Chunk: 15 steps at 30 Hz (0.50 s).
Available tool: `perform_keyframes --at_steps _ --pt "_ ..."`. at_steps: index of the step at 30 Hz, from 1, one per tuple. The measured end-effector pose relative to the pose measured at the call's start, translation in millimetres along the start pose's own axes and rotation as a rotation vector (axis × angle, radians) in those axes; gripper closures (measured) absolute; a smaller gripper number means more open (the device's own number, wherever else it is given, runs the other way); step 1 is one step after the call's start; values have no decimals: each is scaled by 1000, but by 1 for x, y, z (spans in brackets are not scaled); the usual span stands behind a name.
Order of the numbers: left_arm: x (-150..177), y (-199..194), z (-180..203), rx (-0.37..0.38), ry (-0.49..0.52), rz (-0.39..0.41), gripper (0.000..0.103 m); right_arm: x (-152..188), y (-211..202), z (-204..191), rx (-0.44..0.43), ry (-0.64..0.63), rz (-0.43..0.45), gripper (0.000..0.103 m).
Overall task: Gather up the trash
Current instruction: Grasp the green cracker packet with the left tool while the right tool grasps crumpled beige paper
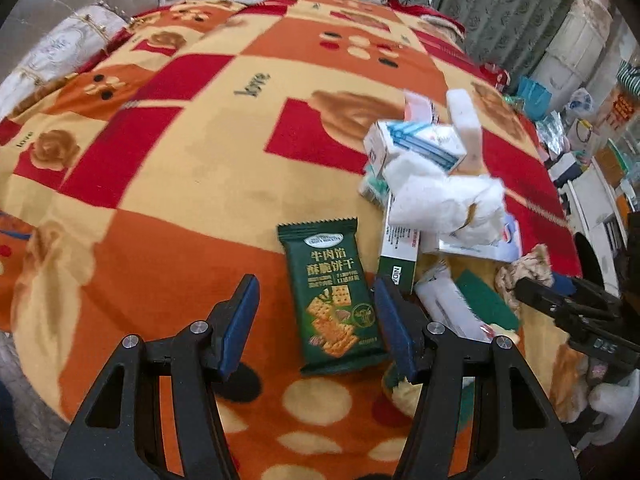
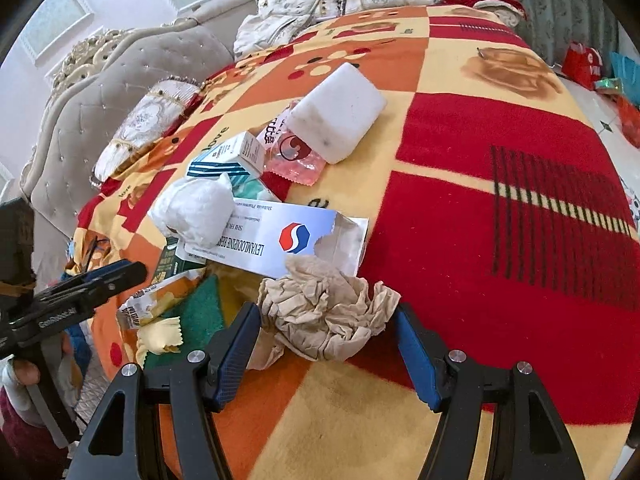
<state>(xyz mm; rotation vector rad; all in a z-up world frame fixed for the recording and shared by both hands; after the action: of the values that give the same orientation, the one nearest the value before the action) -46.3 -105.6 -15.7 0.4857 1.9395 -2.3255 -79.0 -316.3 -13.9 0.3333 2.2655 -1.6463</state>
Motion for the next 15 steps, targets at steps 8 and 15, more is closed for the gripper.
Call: perform_keyframes --at_steps 8,15 --pt "-1 14 5 35 7 -27 45 -4 12 -7 29 -36 -3 37" --pt "2 7 -6 54 -5 -42 64 0 -2 -12 16 -79 27 65"
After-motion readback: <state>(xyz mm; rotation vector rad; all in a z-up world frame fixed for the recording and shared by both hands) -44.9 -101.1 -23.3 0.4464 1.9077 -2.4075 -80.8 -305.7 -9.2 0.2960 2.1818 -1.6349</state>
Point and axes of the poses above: each gripper's, at about its wrist camera, not at the fingertips, and y roughly the way its jaws point, z to its right, x to its underside, the point moved 6 cm from there along y, roughly the way its jaws point, and after that the axes turned 11 degrees about -z, right-handed, at the moved point
